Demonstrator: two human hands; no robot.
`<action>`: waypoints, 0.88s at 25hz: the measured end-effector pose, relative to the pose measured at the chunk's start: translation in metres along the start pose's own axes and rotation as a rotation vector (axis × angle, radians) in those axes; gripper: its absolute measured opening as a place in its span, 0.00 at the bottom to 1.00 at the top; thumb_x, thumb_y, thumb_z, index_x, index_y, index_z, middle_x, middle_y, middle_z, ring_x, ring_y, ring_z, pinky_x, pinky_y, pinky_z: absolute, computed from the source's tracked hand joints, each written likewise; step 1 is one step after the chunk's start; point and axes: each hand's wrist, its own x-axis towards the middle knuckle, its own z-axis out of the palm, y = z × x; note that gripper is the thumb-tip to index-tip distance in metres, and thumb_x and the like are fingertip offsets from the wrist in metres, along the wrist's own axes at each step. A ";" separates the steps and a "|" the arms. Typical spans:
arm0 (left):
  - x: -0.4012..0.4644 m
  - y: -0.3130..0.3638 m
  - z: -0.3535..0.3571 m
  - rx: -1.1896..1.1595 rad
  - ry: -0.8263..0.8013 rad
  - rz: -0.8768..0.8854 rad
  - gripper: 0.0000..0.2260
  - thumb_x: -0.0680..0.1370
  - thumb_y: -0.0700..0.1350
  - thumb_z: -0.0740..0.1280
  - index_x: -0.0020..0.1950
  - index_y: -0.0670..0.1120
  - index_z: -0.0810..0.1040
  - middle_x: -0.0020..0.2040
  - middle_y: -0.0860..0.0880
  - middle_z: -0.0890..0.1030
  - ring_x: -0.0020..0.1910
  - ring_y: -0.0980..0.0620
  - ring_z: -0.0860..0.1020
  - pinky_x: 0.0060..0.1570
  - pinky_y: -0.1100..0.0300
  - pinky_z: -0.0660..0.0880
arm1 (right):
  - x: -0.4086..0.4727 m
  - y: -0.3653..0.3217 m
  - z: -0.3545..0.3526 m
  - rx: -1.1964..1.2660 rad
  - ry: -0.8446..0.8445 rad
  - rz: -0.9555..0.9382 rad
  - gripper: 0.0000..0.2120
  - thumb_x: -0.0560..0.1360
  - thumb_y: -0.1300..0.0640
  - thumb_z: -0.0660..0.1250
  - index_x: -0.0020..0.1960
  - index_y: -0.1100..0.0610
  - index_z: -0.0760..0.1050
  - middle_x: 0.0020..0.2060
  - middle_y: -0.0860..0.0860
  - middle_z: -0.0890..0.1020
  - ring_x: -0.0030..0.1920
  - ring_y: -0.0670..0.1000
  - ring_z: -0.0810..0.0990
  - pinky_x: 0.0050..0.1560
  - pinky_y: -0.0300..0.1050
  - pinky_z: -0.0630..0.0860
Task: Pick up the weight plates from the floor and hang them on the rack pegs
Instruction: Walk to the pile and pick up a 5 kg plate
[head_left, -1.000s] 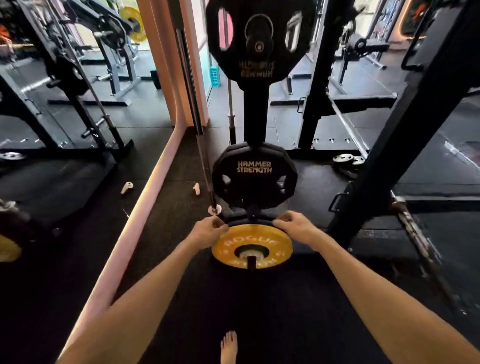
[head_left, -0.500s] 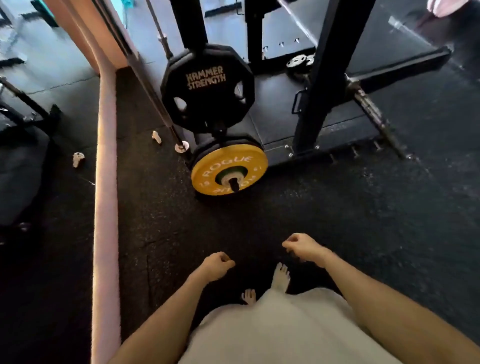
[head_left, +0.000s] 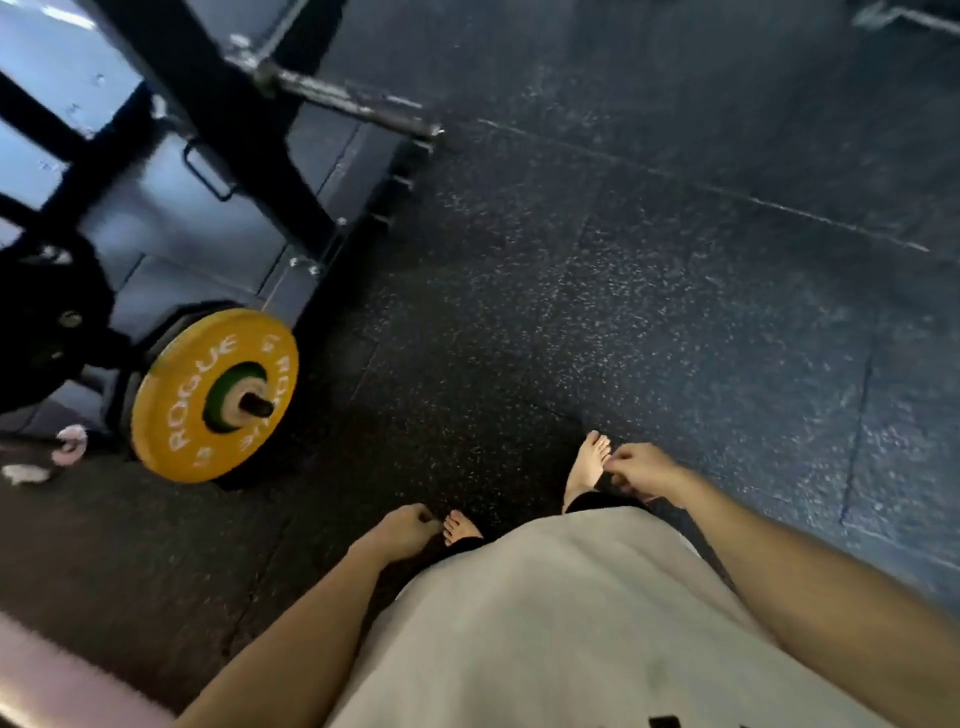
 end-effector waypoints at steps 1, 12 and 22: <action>0.008 0.023 -0.008 0.036 -0.005 0.016 0.13 0.81 0.51 0.63 0.62 0.47 0.76 0.54 0.48 0.78 0.49 0.51 0.76 0.52 0.57 0.74 | 0.002 0.021 -0.013 0.057 0.015 0.026 0.06 0.79 0.53 0.63 0.49 0.51 0.78 0.49 0.58 0.82 0.40 0.53 0.79 0.34 0.42 0.72; 0.084 0.368 -0.023 0.320 0.086 0.202 0.11 0.81 0.50 0.63 0.59 0.47 0.80 0.59 0.47 0.80 0.58 0.47 0.77 0.55 0.57 0.71 | 0.042 0.152 -0.213 0.391 0.122 0.183 0.06 0.76 0.57 0.62 0.43 0.54 0.78 0.33 0.52 0.77 0.31 0.50 0.75 0.35 0.38 0.73; 0.206 0.556 -0.089 0.247 0.051 0.180 0.12 0.83 0.46 0.59 0.60 0.41 0.78 0.63 0.41 0.79 0.62 0.42 0.76 0.58 0.56 0.71 | 0.168 0.099 -0.402 0.411 0.092 0.231 0.08 0.80 0.60 0.61 0.42 0.56 0.73 0.31 0.50 0.73 0.28 0.45 0.70 0.27 0.34 0.64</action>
